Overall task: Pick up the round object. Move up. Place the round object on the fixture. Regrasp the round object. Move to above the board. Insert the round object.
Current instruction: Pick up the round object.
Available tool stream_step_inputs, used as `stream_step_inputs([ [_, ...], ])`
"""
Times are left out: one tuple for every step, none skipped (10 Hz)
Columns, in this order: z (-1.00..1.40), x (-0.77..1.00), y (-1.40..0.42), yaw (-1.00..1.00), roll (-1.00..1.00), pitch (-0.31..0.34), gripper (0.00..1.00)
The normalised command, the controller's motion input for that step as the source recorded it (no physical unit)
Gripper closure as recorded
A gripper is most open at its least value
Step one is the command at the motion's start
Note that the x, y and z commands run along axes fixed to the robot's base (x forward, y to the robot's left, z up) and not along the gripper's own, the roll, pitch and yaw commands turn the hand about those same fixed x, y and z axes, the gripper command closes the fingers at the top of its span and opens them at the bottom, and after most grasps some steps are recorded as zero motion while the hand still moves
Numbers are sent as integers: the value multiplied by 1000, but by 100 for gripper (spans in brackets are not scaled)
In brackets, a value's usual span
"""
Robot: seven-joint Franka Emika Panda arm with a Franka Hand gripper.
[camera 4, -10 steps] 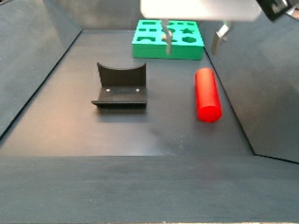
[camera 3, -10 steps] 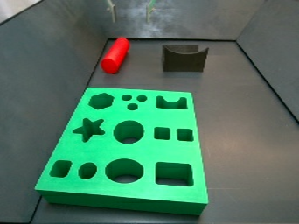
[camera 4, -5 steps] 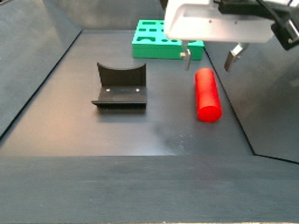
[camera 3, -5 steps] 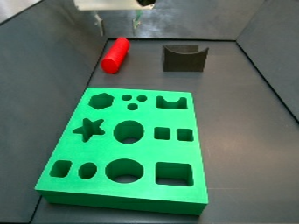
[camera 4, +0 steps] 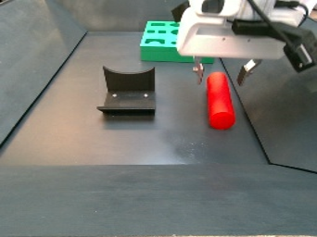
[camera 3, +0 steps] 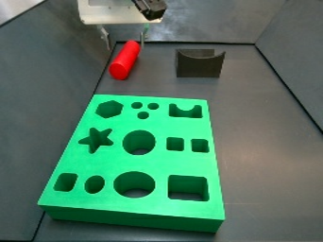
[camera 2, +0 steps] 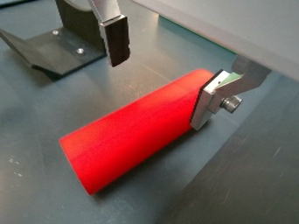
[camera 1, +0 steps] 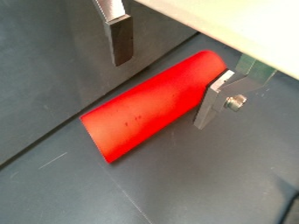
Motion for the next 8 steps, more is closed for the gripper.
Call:
stream_step_inputs([
  [-497,-26,83,-103,-77,-219,0],
  [-526,-60,66,-94,-51,-221,0],
  [-614,-74,29,-80,-17,-236,0],
  [-669,-77,0,-86,-7,-259,0],
  [-720,-43,0,-80,-19,-266,0],
  [-726,0,0,-91,-6,-264,0],
  [-709,0,-14,-131,-7,-271,0],
  [-723,3,-20,-143,-17,-263,0],
])
